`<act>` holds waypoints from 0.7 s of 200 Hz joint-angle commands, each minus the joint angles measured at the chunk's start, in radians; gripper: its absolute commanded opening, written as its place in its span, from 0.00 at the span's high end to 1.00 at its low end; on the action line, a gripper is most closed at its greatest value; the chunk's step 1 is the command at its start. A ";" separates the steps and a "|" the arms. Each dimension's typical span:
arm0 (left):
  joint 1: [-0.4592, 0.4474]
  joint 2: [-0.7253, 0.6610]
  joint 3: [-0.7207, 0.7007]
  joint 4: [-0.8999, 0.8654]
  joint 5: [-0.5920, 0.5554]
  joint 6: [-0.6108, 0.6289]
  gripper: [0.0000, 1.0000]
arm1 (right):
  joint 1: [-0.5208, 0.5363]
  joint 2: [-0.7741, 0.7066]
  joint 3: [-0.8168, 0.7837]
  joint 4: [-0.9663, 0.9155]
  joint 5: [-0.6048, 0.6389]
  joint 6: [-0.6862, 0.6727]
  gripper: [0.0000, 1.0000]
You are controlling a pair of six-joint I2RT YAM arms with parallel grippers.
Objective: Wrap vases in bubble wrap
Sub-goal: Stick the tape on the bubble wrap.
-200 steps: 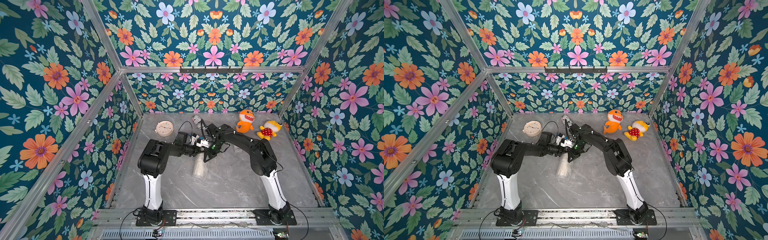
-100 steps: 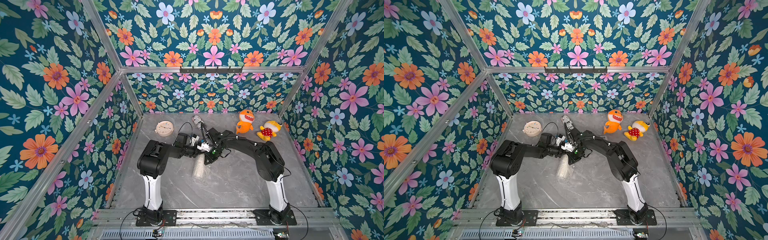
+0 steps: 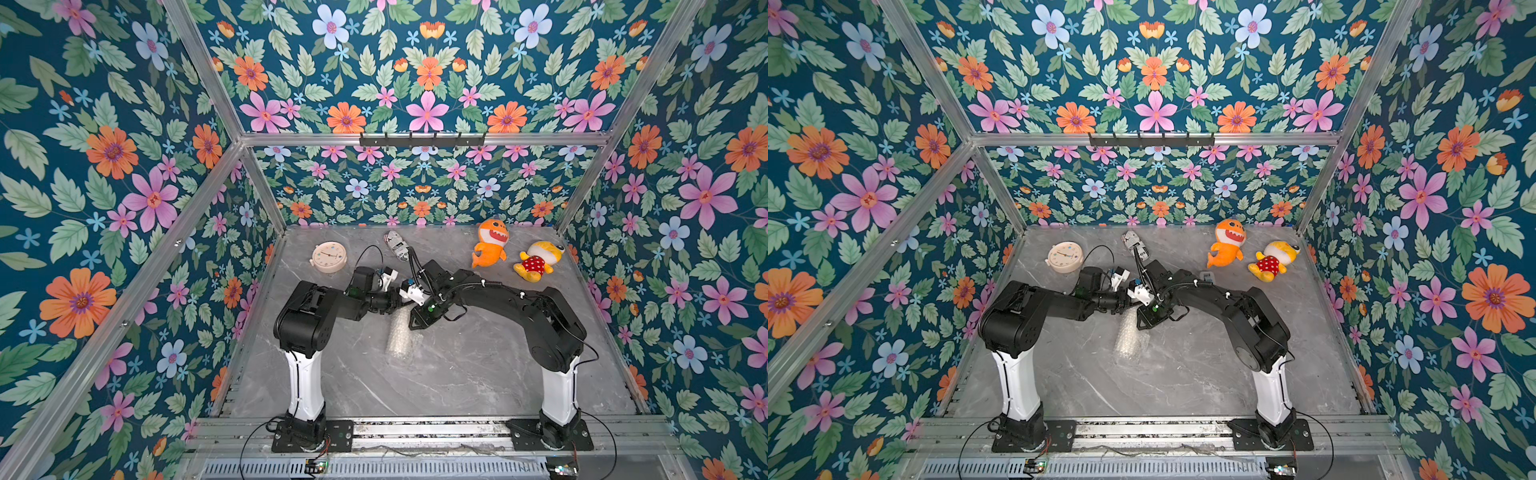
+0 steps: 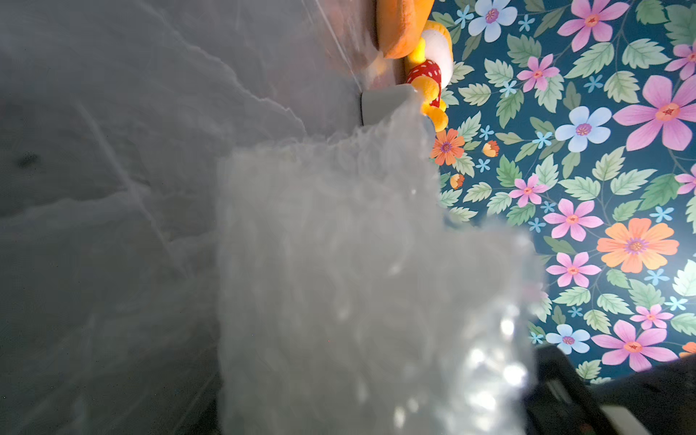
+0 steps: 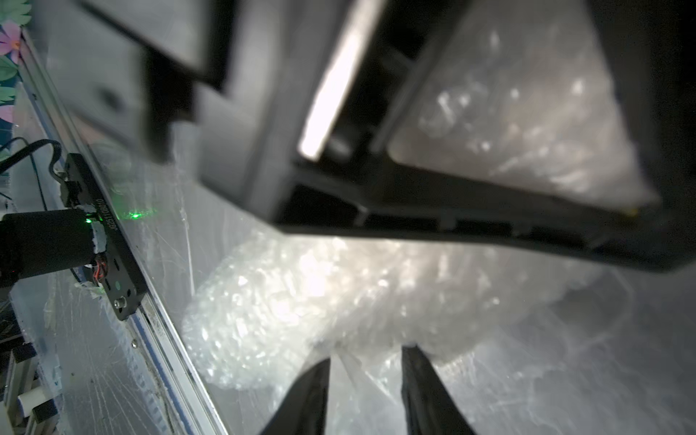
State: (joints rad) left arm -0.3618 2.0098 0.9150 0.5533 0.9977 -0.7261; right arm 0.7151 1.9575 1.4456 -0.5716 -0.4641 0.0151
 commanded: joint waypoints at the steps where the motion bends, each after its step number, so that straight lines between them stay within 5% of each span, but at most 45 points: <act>1: -0.001 -0.011 0.005 0.069 0.007 0.005 0.88 | 0.002 -0.044 -0.011 0.063 -0.012 -0.012 0.55; 104: 0.013 -0.023 0.004 0.036 0.003 0.028 0.88 | -0.012 -0.207 -0.101 0.055 0.168 0.074 0.37; 140: 0.015 -0.028 -0.018 0.088 -0.018 -0.003 0.89 | -0.035 -0.356 -0.341 0.431 -0.057 0.340 0.65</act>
State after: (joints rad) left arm -0.3489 1.9923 0.9100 0.5701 0.9867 -0.7238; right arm 0.6865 1.6482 1.2098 -0.4217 -0.3714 0.1471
